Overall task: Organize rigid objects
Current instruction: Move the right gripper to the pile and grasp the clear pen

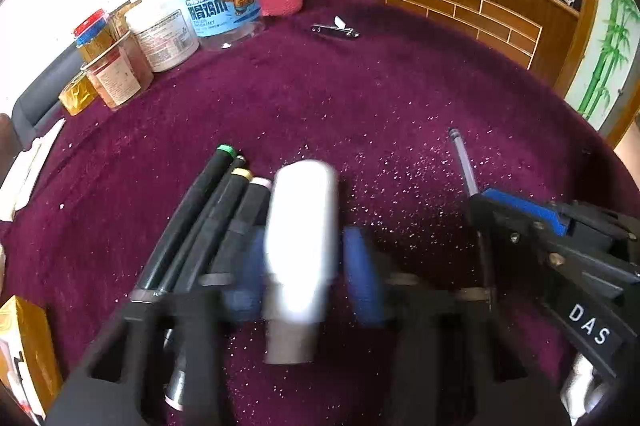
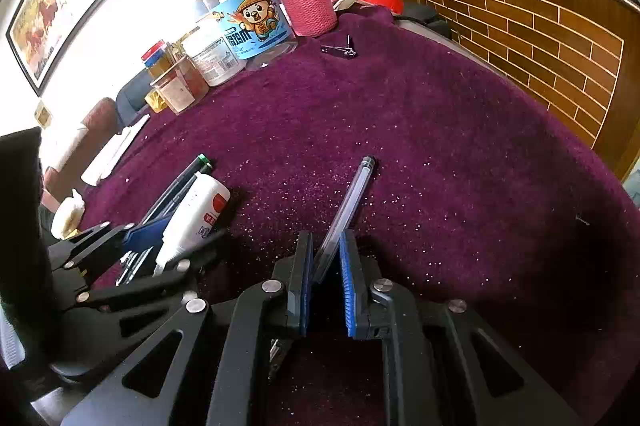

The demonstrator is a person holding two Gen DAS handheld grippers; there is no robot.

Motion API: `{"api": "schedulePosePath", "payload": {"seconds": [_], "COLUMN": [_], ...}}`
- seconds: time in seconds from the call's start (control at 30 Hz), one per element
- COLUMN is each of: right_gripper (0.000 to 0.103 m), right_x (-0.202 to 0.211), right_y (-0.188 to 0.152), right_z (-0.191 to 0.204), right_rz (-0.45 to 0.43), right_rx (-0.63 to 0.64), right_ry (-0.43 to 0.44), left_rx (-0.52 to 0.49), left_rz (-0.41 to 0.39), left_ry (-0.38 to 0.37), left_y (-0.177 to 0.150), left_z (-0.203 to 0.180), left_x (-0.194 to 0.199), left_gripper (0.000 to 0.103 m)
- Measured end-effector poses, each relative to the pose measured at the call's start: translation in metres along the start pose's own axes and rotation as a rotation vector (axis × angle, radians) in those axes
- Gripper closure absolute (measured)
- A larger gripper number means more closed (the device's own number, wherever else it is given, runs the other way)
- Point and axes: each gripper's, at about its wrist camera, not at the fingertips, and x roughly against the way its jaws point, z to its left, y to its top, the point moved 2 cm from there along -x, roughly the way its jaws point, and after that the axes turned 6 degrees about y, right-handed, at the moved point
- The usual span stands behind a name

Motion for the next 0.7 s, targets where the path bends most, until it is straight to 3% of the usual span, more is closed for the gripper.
{"api": "schedulePosePath", "payload": {"seconds": [0.17, 0.27, 0.33, 0.4, 0.53, 0.63, 0.7], "right_gripper": [0.091, 0.090, 0.089, 0.082, 0.078, 0.092, 0.094], "right_x": [0.000, -0.001, -0.001, -0.001, -0.002, -0.001, 0.000], "right_y": [-0.001, -0.001, 0.000, -0.001, -0.003, -0.010, -0.013], "right_z": [0.000, 0.002, 0.003, 0.004, 0.015, 0.028, 0.028], "right_rz": [0.001, 0.003, 0.005, 0.006, 0.029, 0.061, 0.088], "right_rx": [-0.005, 0.001, 0.003, 0.012, 0.069, 0.146, 0.121], "right_ry": [0.007, 0.002, 0.004, 0.014, 0.002, -0.035, 0.023], "left_rx": [0.055, 0.066, 0.077, 0.074, 0.140, 0.207, 0.257], "left_rz": [0.038, 0.056, 0.022, 0.011, 0.008, -0.037, -0.066], "left_ry": [-0.093, -0.087, -0.066, -0.059, -0.113, -0.149, -0.179], "left_y": [-0.019, -0.020, -0.018, -0.017, -0.030, -0.043, -0.054], "left_z": [0.003, -0.003, -0.007, -0.009, 0.005, 0.024, 0.040], "left_x": [0.019, 0.015, 0.012, 0.013, 0.036, 0.065, 0.084], "left_gripper": [0.077, 0.076, 0.072, 0.074, 0.077, 0.077, 0.077]}}
